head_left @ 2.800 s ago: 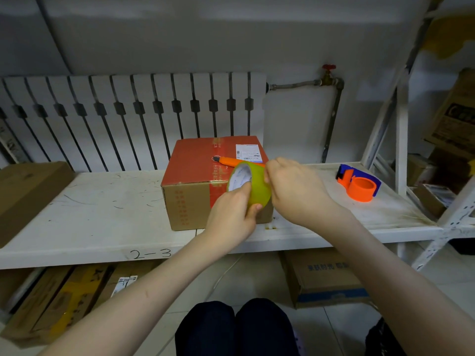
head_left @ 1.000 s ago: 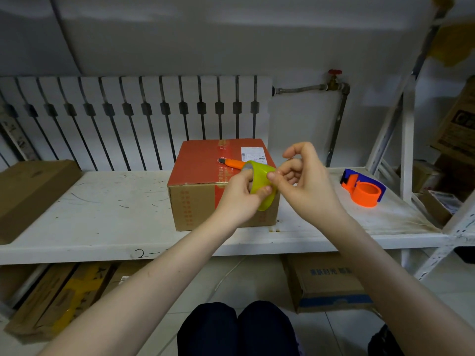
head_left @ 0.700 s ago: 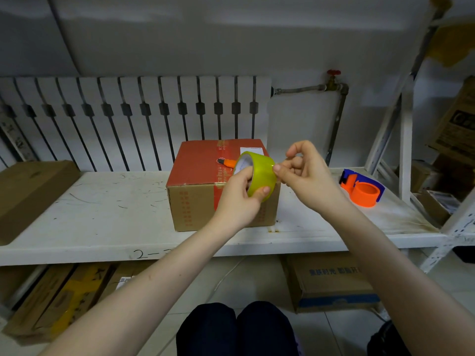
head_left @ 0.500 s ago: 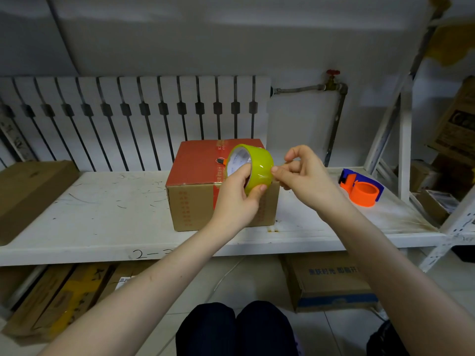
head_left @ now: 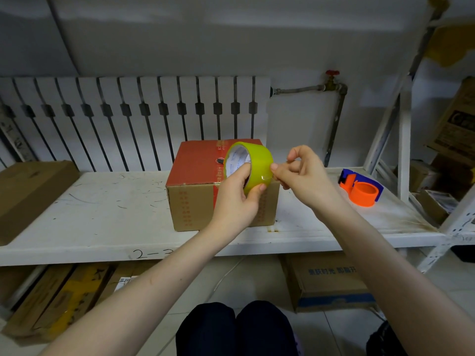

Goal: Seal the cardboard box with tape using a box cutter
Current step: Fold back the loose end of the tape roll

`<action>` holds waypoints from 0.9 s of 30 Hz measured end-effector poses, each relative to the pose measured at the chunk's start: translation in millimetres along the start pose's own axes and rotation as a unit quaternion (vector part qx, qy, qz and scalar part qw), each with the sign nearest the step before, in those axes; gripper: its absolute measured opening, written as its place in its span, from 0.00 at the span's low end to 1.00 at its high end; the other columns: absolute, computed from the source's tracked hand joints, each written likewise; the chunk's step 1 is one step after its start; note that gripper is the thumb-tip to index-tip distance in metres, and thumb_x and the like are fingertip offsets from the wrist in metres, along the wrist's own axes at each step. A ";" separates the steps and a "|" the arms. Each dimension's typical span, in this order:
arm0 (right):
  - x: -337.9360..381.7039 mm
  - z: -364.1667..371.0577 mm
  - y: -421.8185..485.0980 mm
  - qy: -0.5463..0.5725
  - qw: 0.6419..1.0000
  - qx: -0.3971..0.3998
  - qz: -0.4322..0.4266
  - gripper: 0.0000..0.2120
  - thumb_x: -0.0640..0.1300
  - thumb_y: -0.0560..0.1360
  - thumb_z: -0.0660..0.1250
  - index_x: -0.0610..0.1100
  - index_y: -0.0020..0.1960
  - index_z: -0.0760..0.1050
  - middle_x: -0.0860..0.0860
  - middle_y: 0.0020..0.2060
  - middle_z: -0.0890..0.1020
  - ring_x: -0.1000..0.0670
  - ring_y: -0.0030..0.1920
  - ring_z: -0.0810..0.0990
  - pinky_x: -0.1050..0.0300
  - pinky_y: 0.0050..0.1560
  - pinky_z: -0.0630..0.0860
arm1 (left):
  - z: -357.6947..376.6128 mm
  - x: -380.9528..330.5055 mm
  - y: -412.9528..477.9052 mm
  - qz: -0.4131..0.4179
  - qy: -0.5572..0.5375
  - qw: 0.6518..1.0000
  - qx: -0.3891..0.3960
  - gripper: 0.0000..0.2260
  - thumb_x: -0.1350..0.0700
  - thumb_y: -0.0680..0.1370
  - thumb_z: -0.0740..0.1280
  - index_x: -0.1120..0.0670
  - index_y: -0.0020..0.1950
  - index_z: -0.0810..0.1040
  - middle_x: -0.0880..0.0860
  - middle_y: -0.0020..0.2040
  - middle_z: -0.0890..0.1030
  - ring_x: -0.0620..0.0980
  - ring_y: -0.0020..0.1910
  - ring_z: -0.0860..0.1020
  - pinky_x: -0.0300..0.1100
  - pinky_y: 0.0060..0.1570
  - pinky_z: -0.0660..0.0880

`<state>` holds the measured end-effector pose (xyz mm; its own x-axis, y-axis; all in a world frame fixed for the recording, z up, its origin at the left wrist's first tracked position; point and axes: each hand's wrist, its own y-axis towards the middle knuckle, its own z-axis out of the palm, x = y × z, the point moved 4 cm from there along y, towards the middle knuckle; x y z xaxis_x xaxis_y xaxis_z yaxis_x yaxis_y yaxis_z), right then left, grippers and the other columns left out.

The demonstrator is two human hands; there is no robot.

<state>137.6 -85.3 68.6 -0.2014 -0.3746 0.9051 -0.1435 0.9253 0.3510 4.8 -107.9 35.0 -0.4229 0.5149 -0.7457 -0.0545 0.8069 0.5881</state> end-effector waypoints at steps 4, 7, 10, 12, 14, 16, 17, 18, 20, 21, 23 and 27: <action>-1.6 0.9 0.4 0.013 1.000 -0.004 0.016 0.14 0.40 0.74 0.68 0.48 0.41 0.63 0.49 0.31 0.79 0.64 0.24 0.76 0.71 0.28 0.71 | -0.3 -0.3 -0.2 0.000 -0.008 1.000 -0.005 0.08 0.62 0.76 0.67 0.59 0.54 0.77 0.55 0.48 0.82 0.50 0.47 0.79 0.50 0.49 0.78; -3.4 0.1 0.9 0.016 0.999 0.001 0.051 0.14 0.42 0.73 0.70 0.47 0.42 0.63 0.49 0.32 0.80 0.63 0.24 0.76 0.70 0.27 0.71 | -0.3 1.0 -1.4 -0.007 -0.003 1.000 -0.012 0.07 0.62 0.76 0.67 0.59 0.53 0.77 0.56 0.47 0.82 0.51 0.46 0.79 0.52 0.48 0.78; -7.5 -1.9 2.2 0.008 0.995 0.003 0.102 0.15 0.44 0.71 0.72 0.47 0.44 0.64 0.49 0.32 0.80 0.59 0.24 0.74 0.64 0.29 0.72 | 0.5 2.5 -2.6 -0.010 -0.006 1.000 -0.013 0.06 0.62 0.75 0.67 0.60 0.52 0.77 0.57 0.46 0.82 0.54 0.46 0.79 0.56 0.49 0.77; -9.7 -3.0 2.6 0.026 0.992 -0.002 0.127 0.16 0.44 0.70 0.73 0.46 0.45 0.64 0.49 0.30 0.80 0.59 0.22 0.71 0.64 0.27 0.72 | 0.5 1.6 -3.5 -0.008 -0.009 1.000 -0.013 0.06 0.62 0.75 0.66 0.59 0.52 0.78 0.57 0.46 0.82 0.55 0.45 0.79 0.57 0.48 0.77; -11.1 -4.5 2.9 0.042 0.988 -0.008 0.148 0.17 0.46 0.69 0.74 0.46 0.44 0.64 0.50 0.29 0.80 0.58 0.21 0.71 0.64 0.28 0.72 | 0.2 0.1 -4.3 -0.005 -0.008 1.000 -0.011 0.06 0.61 0.75 0.66 0.59 0.51 0.77 0.57 0.44 0.82 0.56 0.44 0.79 0.58 0.46 0.76; -13.6 -6.6 2.9 0.043 0.984 -0.004 0.171 0.16 0.48 0.68 0.74 0.46 0.41 0.67 0.50 0.27 0.79 0.58 0.21 0.71 0.64 0.28 0.71 | -0.8 -1.0 -4.1 -0.001 -0.004 1.000 -0.011 0.07 0.59 0.75 0.66 0.59 0.51 0.77 0.60 0.44 0.81 0.60 0.43 0.78 0.60 0.44 0.76; -16.1 -7.7 2.8 0.043 0.982 0.004 0.185 0.15 0.50 0.68 0.75 0.45 0.40 0.69 0.51 0.26 0.78 0.58 0.21 0.71 0.65 0.26 0.72 | -1.7 -1.2 -3.4 -0.003 0.001 1.000 -0.015 0.07 0.58 0.75 0.66 0.60 0.51 0.77 0.61 0.44 0.81 0.61 0.43 0.77 0.61 0.44 0.76; -19.7 -8.6 2.3 0.052 0.979 0.009 0.197 0.14 0.51 0.67 0.75 0.44 0.40 0.72 0.52 0.25 0.77 0.58 0.21 0.71 0.66 0.25 0.72 | -2.8 -0.6 -2.4 -0.005 0.004 1.000 -0.019 0.07 0.58 0.75 0.66 0.60 0.51 0.77 0.61 0.45 0.81 0.61 0.43 0.78 0.60 0.44 0.76; -29.6 -10.6 1.3 0.102 0.974 -0.006 0.203 0.13 0.50 0.69 0.73 0.41 0.42 0.75 0.51 0.26 0.77 0.58 0.22 0.73 0.68 0.25 0.73 | -5.4 -0.4 0.2 -0.011 0.002 1.000 -0.024 0.07 0.60 0.76 0.66 0.59 0.52 0.78 0.59 0.46 0.82 0.57 0.45 0.79 0.59 0.47 0.77; -34.3 -12.2 1.3 0.125 0.973 -0.029 0.190 0.13 0.48 0.70 0.72 0.41 0.45 0.74 0.50 0.28 0.78 0.58 0.24 0.74 0.68 0.27 0.74 | -5.9 -0.3 1.1 -0.019 -0.003 1.000 -0.020 0.07 0.60 0.76 0.67 0.58 0.53 0.78 0.58 0.47 0.82 0.56 0.46 0.79 0.58 0.49 0.77; -36.5 -15.6 -0.3 0.115 0.983 -0.083 0.119 0.10 0.43 0.73 0.69 0.40 0.50 0.71 0.49 0.33 0.79 0.56 0.30 0.77 0.64 0.34 0.76 | -5.8 0.8 2.3 -0.036 -0.016 0.999 -0.008 0.08 0.59 0.75 0.67 0.59 0.52 0.78 0.60 0.48 0.82 0.58 0.47 0.79 0.60 0.51 0.77; -16.8 -10.1 -10.3 -0.099 0.977 -0.083 -0.171 0.10 0.39 0.70 0.69 0.45 0.50 0.72 0.55 0.43 0.76 0.58 0.44 0.75 0.67 0.45 0.72 | -2.1 5.8 2.5 -0.079 -0.048 0.996 0.002 0.11 0.56 0.73 0.68 0.61 0.52 0.77 0.63 0.49 0.81 0.61 0.48 0.79 0.61 0.52 0.76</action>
<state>152.3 -88.0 52.2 -0.3556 -0.6522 0.6694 -0.0794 0.7347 0.6737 0.3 -103.5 32.8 -0.3213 0.4056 -0.8557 -0.1096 0.8816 0.4591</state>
